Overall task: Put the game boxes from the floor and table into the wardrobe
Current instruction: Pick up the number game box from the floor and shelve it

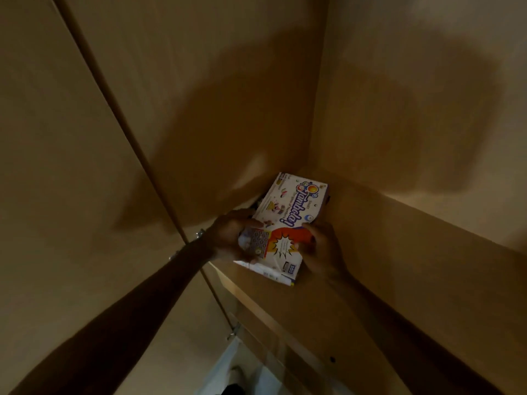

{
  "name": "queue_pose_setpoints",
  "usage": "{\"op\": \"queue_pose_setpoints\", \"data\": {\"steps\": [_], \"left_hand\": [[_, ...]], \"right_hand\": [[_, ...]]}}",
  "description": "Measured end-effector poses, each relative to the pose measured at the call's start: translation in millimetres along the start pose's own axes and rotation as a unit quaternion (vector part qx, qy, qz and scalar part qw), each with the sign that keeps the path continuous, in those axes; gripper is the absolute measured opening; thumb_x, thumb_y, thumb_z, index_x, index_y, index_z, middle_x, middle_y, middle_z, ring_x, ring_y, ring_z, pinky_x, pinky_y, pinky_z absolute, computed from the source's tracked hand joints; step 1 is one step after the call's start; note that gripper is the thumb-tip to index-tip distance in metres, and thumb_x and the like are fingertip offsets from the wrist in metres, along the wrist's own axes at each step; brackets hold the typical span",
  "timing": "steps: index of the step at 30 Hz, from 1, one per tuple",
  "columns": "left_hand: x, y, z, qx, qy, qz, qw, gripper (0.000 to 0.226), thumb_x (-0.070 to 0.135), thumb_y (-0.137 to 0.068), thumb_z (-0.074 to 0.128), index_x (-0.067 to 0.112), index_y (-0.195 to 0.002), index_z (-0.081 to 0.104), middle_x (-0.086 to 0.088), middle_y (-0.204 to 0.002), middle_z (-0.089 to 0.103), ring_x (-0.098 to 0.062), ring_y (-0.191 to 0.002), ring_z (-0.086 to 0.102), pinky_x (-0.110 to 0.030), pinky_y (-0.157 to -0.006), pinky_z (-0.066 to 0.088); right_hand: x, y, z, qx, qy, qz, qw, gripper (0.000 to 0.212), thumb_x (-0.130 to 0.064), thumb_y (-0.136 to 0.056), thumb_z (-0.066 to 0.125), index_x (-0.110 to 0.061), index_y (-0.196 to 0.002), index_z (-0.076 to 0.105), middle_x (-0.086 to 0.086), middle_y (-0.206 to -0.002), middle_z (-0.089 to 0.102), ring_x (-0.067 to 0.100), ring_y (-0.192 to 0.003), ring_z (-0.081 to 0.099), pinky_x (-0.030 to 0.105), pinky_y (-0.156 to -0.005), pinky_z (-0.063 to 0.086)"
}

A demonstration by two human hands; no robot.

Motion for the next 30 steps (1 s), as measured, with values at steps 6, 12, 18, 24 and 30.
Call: {"op": "queue_pose_setpoints", "data": {"steps": [6,12,18,24,30], "left_hand": [[-2,29,-12,0.155,-0.114,-0.073,0.979,0.014,0.029,-0.089,0.063,0.027,-0.099,0.073,0.005,-0.111,0.071,-0.011,-0.097,0.067,-0.030,-0.081,0.055],[4,46,0,0.191,-0.161,-0.105,0.963,0.043,-0.002,-0.078,0.052,0.021,-0.110,0.068,-0.004,-0.113,0.069,-0.025,-0.105,0.063,-0.038,-0.086,0.055],[2,56,14,0.136,-0.143,-0.174,0.965,0.065,-0.006,-0.074,0.057,0.015,-0.136,0.050,-0.006,-0.146,0.045,-0.027,-0.132,0.044,-0.036,-0.102,0.048],[-6,83,28,0.166,0.007,-0.249,0.954,0.053,0.015,-0.086,0.061,0.020,-0.138,0.049,-0.003,-0.142,0.049,-0.021,-0.129,0.047,-0.031,-0.103,0.041],[-9,178,57,0.309,0.217,-0.337,0.863,0.033,0.014,-0.087,0.066,0.019,-0.119,0.065,0.003,-0.120,0.065,-0.012,-0.100,0.062,-0.019,-0.074,0.048]], "right_hand": [[-25,6,16,-0.052,-0.033,-0.099,0.993,0.039,-0.025,-0.084,0.070,-0.015,-0.121,0.064,0.005,-0.137,0.049,0.014,-0.126,0.047,0.033,-0.099,0.049],[-38,17,48,-0.101,0.057,-0.158,0.981,0.032,-0.025,-0.083,0.067,-0.015,-0.114,0.070,0.007,-0.130,0.058,0.023,-0.128,0.036,0.047,-0.104,0.040],[-59,21,54,-0.067,0.062,-0.193,0.977,0.025,-0.013,-0.082,0.066,-0.013,-0.106,0.073,0.010,-0.119,0.065,0.007,-0.117,0.035,0.055,-0.107,0.029],[-53,31,51,-0.101,0.029,-0.157,0.982,0.035,-0.019,-0.084,0.058,-0.011,-0.117,0.068,0.012,-0.129,0.057,0.019,-0.126,0.035,0.048,-0.106,0.037],[-66,82,63,-0.084,-0.103,-0.090,0.987,0.030,-0.020,-0.085,0.063,-0.017,-0.114,0.066,-0.007,-0.116,0.059,0.007,-0.110,0.055,0.036,-0.092,0.052]]}}
Point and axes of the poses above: each hand's wrist, its own y-axis away from the middle knuckle, its own z-axis out of the palm, x = y × z, the point moved 8 cm from there along -y, towards the middle knuckle
